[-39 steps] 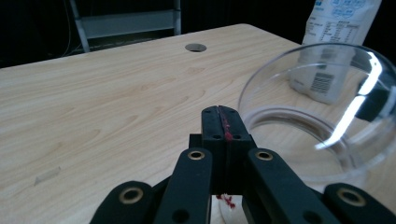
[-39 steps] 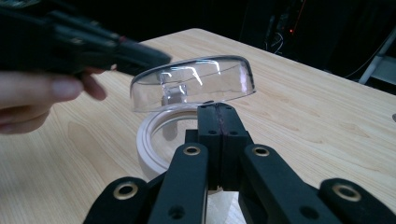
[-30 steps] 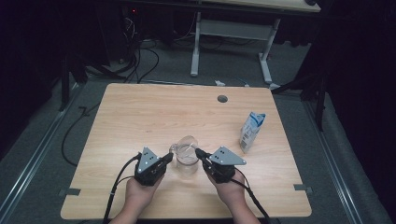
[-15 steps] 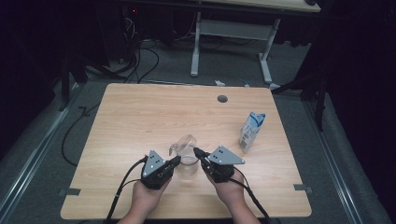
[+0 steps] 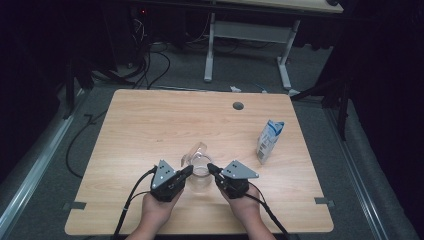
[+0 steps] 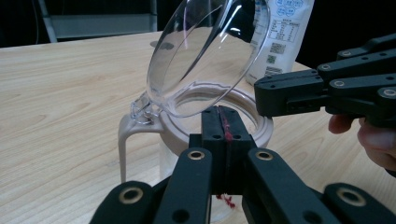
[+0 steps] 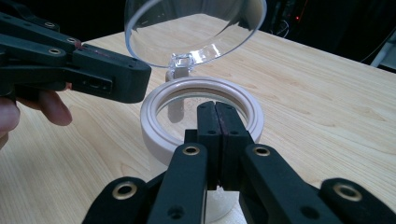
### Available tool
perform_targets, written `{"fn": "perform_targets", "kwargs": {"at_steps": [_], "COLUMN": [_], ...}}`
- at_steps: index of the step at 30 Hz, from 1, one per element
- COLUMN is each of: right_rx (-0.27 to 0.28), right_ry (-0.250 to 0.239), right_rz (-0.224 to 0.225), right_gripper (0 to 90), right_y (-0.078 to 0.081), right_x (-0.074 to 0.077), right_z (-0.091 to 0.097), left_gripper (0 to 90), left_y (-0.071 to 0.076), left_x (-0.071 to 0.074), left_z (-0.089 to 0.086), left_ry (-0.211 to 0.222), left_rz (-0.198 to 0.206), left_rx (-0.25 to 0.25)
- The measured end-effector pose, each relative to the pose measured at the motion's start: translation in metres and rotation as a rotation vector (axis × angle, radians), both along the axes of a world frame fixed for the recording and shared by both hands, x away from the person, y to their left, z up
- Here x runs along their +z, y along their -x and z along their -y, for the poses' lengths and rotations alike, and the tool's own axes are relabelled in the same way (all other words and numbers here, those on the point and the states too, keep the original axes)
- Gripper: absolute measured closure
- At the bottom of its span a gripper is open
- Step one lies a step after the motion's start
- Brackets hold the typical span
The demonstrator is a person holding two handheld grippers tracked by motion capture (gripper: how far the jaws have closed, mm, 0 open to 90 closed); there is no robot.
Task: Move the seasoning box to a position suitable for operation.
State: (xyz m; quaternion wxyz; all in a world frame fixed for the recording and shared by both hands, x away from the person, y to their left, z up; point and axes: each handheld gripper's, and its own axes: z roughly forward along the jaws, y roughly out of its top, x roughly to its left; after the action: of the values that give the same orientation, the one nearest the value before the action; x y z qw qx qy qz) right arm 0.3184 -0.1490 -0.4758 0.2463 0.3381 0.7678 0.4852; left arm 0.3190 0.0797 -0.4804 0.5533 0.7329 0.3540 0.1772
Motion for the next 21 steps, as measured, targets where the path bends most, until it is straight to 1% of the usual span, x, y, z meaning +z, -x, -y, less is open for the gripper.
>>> {"fn": "perform_targets", "kwargs": {"at_steps": [9,12,17,19,21], "right_rx": [0.005,0.005,0.006,0.006,0.007], "right_ry": [-0.001,-0.001,-0.001,-0.002,-0.003], "right_rz": [0.01,0.01,0.009,0.01,0.009], "right_gripper": [89.7,89.6,89.3,88.9,88.2], "right_y": [0.0,0.0,0.0,0.0,0.0], "right_x": [-0.001,-0.002,-0.001,-0.002,-0.002], "right_z": [0.0,0.0,0.0,0.0,0.0], "left_gripper": [90.0,90.0,89.9,89.9,89.9], "left_y": [-0.003,-0.004,-0.005,-0.006,-0.005], "left_x": [0.002,0.002,0.003,0.002,0.001], "left_z": [-0.007,-0.009,-0.013,-0.015,-0.015], "left_ry": [0.008,0.019,0.025,0.029,0.023], "left_rz": [0.01,0.005,0.005,0.001,0.002], "left_rx": [0.031,0.037,0.054,0.052,0.055]}}
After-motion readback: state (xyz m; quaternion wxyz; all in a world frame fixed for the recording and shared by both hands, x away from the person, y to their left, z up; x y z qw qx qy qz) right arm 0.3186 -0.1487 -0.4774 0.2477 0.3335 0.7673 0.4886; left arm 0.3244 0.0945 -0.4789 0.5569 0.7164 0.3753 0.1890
